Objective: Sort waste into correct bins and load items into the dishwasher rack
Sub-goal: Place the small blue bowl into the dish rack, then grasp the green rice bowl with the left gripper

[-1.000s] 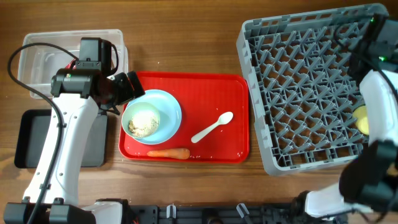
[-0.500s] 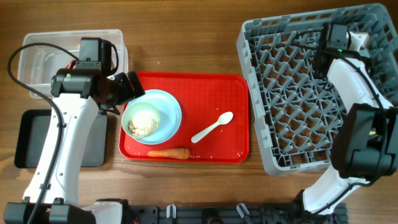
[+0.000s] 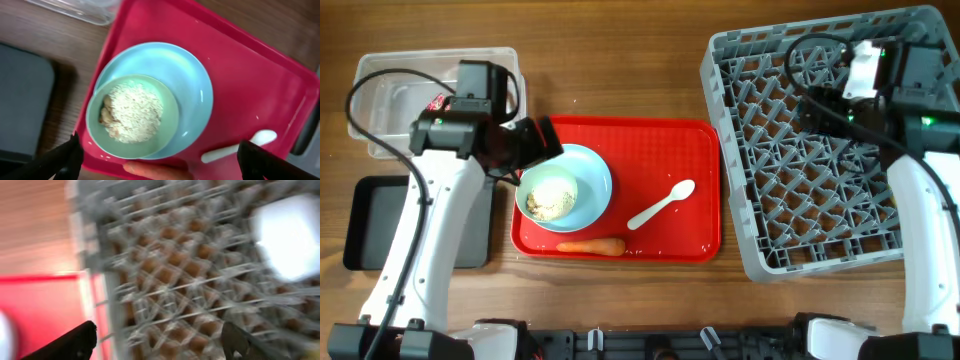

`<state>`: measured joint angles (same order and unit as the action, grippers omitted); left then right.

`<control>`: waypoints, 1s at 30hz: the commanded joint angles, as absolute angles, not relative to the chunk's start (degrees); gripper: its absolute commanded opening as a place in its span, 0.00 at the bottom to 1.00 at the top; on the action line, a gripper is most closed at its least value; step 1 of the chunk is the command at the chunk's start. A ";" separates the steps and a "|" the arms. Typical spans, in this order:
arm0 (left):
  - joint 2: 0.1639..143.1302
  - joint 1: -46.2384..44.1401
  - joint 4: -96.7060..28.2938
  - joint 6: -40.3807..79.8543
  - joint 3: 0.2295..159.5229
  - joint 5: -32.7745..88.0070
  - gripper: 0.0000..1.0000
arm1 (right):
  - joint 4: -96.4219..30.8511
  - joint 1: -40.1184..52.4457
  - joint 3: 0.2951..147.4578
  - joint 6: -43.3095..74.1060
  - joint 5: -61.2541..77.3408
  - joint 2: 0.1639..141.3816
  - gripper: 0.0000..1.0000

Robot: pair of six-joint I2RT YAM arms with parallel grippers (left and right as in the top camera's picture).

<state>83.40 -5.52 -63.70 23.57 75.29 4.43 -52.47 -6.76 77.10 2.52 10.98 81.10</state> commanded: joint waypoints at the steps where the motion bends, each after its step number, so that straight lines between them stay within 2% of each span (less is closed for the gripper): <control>1: 84.31 -11.00 -62.76 24.49 73.17 5.61 1.00 | -56.01 -4.82 77.08 -1.23 23.46 81.19 0.83; 7: 90.48 -16.64 -55.29 24.51 65.04 4.43 0.99 | -55.33 -2.72 76.42 -1.32 23.44 81.21 0.83; 8: 91.98 -16.62 -54.17 24.49 64.60 4.43 0.96 | -55.33 -2.72 76.42 -1.32 23.44 81.21 0.83; 11: 96.31 -16.80 -51.22 24.51 64.60 4.58 0.77 | -55.35 -2.72 76.42 -1.34 23.44 81.21 0.83; 14: 100.29 -17.15 -49.43 24.95 64.60 5.23 0.74 | -55.33 -2.72 76.42 -1.32 23.44 81.21 0.83; 17: 103.04 -17.15 -48.34 24.95 64.60 5.74 0.54 | -55.35 -2.72 76.42 -1.32 23.44 81.21 0.83; 18: 103.90 -17.15 -48.14 24.95 64.60 5.74 0.35 | -55.33 -2.72 76.42 -1.34 23.44 81.21 0.83; 20: 104.07 -17.15 -48.38 24.93 64.60 5.76 0.10 | -55.33 -2.72 76.42 -1.34 23.44 81.21 0.83; 21: 103.98 -17.15 -48.38 24.91 64.60 5.74 0.04 | -55.33 -2.72 76.42 -1.32 23.44 81.21 0.83; 28: 97.06 -16.86 -54.24 24.49 67.00 5.69 0.04 | -55.29 -2.72 76.42 -1.34 23.42 81.21 0.82; 30: 90.87 -15.03 -57.10 24.21 67.53 5.21 0.04 | -55.22 -2.72 76.42 -1.37 23.42 81.21 0.82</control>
<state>98.10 -16.80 -55.00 24.75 65.69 4.60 -55.48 -2.92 76.86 -0.34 22.09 81.14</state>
